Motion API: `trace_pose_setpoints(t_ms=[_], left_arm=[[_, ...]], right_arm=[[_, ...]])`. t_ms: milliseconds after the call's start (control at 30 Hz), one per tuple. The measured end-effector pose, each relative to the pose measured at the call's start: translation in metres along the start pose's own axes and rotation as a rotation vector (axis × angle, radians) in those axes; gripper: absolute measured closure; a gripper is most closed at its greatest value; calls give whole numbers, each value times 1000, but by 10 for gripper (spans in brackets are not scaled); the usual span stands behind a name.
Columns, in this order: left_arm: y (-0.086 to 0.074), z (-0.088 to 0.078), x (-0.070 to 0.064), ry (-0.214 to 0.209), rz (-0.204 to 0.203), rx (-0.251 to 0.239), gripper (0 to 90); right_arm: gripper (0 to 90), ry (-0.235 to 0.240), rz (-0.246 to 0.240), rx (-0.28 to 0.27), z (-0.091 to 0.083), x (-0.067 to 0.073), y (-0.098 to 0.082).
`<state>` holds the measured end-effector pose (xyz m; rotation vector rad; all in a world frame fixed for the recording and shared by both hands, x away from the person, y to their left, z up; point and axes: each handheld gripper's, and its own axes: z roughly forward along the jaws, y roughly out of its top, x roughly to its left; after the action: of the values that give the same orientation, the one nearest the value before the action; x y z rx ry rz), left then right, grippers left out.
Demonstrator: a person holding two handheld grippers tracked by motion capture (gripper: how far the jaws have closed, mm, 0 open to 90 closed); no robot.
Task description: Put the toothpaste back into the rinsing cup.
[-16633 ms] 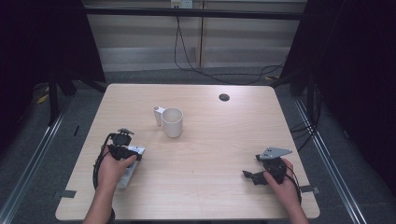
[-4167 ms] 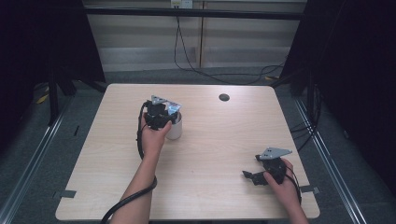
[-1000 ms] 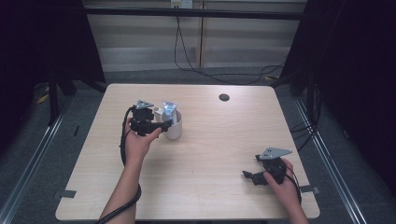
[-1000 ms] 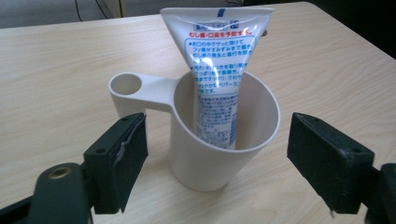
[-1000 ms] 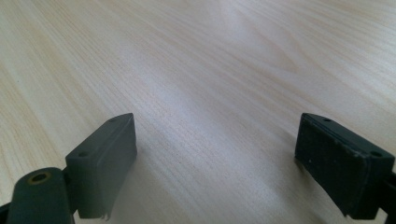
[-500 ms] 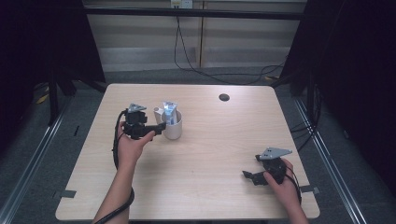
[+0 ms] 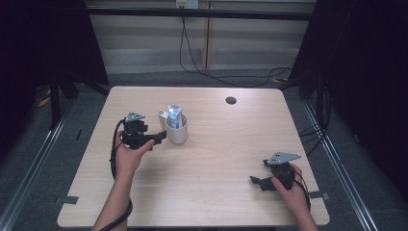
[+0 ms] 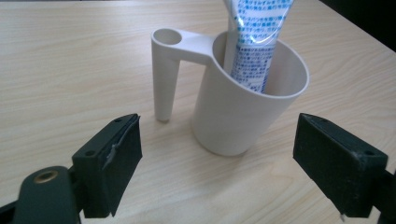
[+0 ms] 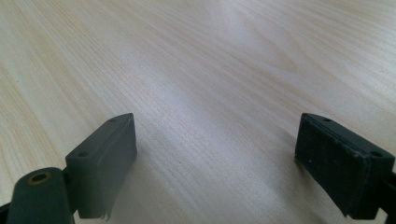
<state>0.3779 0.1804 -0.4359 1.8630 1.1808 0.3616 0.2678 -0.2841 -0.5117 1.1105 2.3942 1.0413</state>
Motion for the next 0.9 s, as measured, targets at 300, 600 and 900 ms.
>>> trace_pose_setpoints(t_ms=[300, 600, 900], left_arm=[[-12, -6, 9, 5, 7, 3, 155], [-27, -5, 13, -3, 8, 22, 156], [-47, -5, 16, 8, 27, 48, 157]], right_arm=[[123, 1, 0, 0, 0, 0, 0], [123, 1, 0, 0, 0, 0, 0], [123, 1, 0, 0, 0, 0, 0]])
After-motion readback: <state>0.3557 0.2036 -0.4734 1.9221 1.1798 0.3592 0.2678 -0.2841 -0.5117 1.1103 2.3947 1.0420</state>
